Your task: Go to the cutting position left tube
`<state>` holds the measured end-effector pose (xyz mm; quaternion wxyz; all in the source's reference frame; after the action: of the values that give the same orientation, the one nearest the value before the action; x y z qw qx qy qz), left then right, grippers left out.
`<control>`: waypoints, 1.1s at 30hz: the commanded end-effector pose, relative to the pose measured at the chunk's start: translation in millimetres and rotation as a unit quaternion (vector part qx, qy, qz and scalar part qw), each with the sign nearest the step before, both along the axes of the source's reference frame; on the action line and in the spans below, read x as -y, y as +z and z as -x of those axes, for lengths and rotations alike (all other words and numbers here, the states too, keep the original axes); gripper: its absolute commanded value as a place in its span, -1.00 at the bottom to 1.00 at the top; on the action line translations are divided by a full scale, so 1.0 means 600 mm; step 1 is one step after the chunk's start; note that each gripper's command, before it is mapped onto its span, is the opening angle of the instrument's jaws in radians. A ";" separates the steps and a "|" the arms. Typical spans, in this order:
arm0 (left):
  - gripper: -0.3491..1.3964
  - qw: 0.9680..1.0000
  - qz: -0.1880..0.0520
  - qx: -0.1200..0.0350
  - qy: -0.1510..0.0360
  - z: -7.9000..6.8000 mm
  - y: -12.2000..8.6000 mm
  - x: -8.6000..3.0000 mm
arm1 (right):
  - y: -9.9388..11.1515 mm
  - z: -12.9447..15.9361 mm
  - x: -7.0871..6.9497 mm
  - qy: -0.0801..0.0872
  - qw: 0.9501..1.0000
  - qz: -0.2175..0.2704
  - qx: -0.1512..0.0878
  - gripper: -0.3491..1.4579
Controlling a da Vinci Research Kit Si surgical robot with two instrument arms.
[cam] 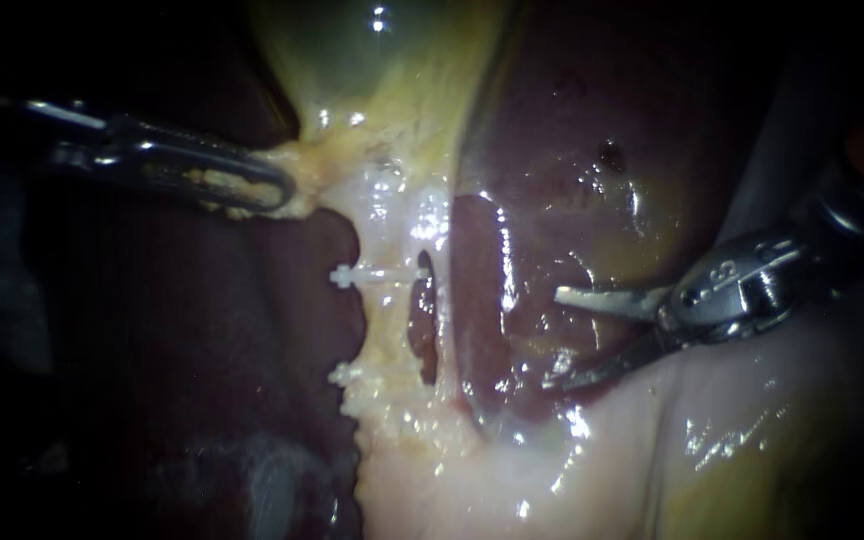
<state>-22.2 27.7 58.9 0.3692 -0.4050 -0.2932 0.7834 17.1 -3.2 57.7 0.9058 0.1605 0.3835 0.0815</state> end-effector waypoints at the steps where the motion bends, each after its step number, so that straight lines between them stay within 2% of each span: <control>1: -1.00 1.000 0.000 -0.002 -0.001 -0.0004 -0.0007 -0.0001 | 0.0000 0.0000 0.0000 0.000 1.000 0.000 0.000 0.99; 6: -1.00 1.000 0.000 -0.001 -0.006 -0.0017 -0.0029 -0.0006 | 0.0000 0.0001 0.0000 0.000 1.000 0.000 0.000 0.99; 18: -1.00 1.000 -0.001 0.000 -0.007 -0.0021 -0.0033 -0.0005 | 0.0000 -0.0003 0.0000 -0.002 1.000 -0.003 -0.002 0.99; 24: -1.00 1.000 -0.001 0.000 -0.007 -0.0020 -0.0035 -0.0003 | -0.0004 -0.0033 0.0002 -0.024 0.999 -0.031 -0.021 0.99; 33: -1.00 1.000 -0.001 0.000 -0.008 -0.0019 -0.0040 -0.0001 | -0.0002 -0.0101 0.0002 -0.005 0.996 -0.090 -0.020 0.97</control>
<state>-21.1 27.7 56.4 0.3757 -0.4070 -0.2907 0.7802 23.8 -3.4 57.6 0.8783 0.2504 0.3909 0.1144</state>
